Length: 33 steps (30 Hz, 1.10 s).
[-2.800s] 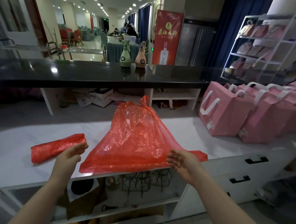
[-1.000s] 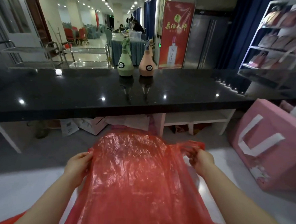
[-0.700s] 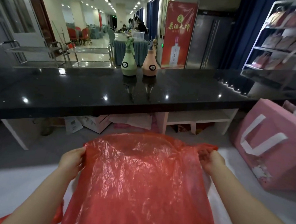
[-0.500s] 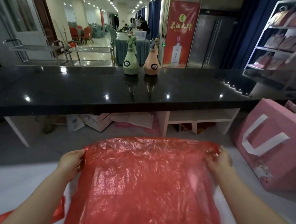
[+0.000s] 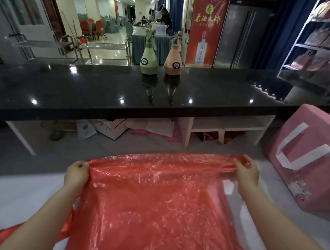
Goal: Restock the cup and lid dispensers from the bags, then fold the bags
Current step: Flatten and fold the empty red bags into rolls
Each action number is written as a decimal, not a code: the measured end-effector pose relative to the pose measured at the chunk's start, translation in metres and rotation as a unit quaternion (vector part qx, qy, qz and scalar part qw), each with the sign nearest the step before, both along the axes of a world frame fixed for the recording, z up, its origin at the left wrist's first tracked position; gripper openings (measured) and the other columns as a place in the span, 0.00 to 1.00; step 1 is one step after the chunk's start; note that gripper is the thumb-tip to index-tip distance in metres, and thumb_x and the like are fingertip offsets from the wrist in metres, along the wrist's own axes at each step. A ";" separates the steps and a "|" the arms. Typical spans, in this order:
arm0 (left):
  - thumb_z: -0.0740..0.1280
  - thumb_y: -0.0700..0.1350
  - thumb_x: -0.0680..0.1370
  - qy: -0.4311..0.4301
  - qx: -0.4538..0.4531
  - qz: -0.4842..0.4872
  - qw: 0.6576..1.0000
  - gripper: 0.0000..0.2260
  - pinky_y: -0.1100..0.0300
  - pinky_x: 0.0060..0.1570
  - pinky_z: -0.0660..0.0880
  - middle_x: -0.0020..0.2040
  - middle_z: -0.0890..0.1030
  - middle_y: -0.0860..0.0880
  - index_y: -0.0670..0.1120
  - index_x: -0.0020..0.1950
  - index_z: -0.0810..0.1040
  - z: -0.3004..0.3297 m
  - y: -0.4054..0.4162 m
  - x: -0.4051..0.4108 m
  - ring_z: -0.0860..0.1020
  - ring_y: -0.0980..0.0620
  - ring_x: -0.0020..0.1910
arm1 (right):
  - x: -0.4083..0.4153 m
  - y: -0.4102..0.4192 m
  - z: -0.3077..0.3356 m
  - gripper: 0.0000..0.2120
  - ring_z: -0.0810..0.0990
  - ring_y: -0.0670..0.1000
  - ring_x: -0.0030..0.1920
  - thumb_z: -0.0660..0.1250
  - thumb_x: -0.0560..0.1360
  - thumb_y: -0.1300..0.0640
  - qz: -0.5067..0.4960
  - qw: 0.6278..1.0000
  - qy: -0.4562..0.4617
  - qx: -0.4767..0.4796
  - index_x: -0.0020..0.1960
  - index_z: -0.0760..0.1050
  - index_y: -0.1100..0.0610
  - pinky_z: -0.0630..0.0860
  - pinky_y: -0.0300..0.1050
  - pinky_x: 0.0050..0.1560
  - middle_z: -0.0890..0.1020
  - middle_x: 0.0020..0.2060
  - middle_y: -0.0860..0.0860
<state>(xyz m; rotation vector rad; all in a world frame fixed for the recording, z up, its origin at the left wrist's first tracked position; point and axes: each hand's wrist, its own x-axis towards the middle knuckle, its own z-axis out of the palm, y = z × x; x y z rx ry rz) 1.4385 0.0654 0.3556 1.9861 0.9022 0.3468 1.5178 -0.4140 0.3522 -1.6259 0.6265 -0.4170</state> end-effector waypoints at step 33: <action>0.57 0.60 0.77 0.115 0.423 -0.327 0.837 0.26 0.43 0.70 0.58 0.72 0.67 0.43 0.49 0.73 0.66 -0.016 -0.064 0.027 0.64 0.40 0.70 | 0.002 0.092 0.000 0.19 0.60 0.60 0.73 0.64 0.76 0.51 0.272 0.819 -0.036 -0.504 0.66 0.73 0.53 0.54 0.57 0.73 0.68 0.70 0.57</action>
